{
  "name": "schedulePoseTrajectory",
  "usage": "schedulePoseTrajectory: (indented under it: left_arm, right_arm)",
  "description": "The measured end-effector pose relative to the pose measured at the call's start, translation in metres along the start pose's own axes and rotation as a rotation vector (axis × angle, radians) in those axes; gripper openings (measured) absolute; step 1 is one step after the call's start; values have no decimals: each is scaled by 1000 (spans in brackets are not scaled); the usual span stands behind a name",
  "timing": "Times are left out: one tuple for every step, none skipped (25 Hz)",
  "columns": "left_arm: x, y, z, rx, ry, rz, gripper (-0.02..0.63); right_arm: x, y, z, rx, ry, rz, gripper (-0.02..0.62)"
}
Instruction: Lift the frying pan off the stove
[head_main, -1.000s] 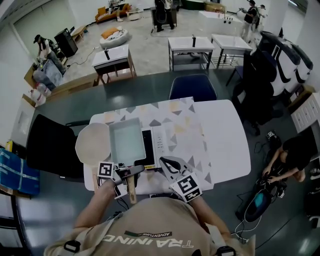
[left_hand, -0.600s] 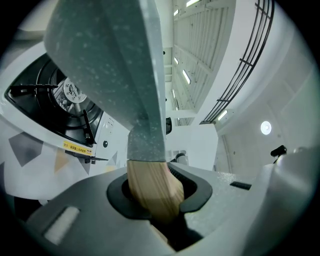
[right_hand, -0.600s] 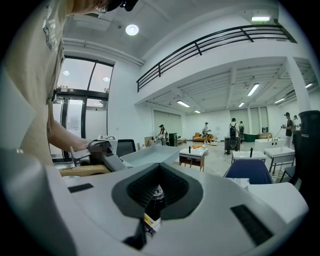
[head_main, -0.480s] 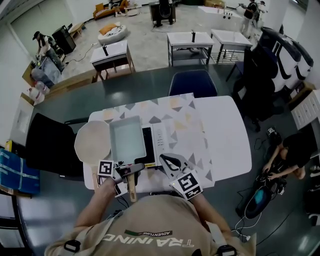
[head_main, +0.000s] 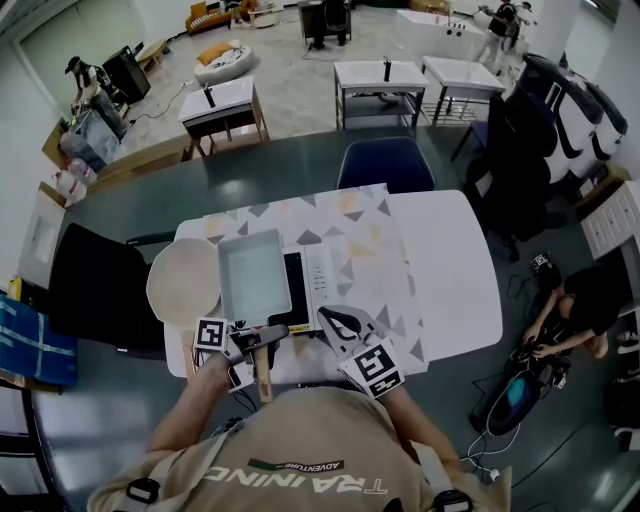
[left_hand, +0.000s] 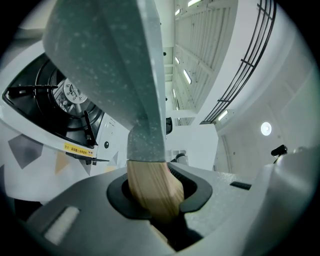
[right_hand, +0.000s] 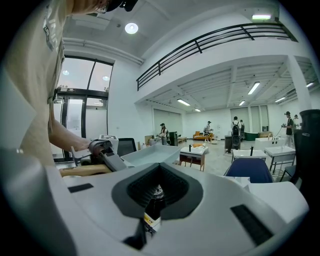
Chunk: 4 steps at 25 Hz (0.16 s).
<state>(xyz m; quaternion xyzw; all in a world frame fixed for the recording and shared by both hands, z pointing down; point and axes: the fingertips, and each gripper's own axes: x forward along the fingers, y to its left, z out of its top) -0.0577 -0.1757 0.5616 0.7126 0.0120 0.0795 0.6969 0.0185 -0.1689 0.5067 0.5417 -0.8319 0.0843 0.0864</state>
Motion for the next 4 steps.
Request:
schedulePoseTrajectory:
  left_arm:
    - [1,0,0,1,0,-1,81]
    - [1,0,1,2,-1,-1,81]
    - [2,0,1,2,-1,-2,81]
    - [2,0,1,2,-2,-1,81]
  right_arm:
    - [0,-1,-1,0,2,-1,2]
    - [-1,-2,-1,1,3,-1,2]
    - [-1,-2,-2,1,4,-1,2]
    - [-1,-3,-3,1,5,-1,2]
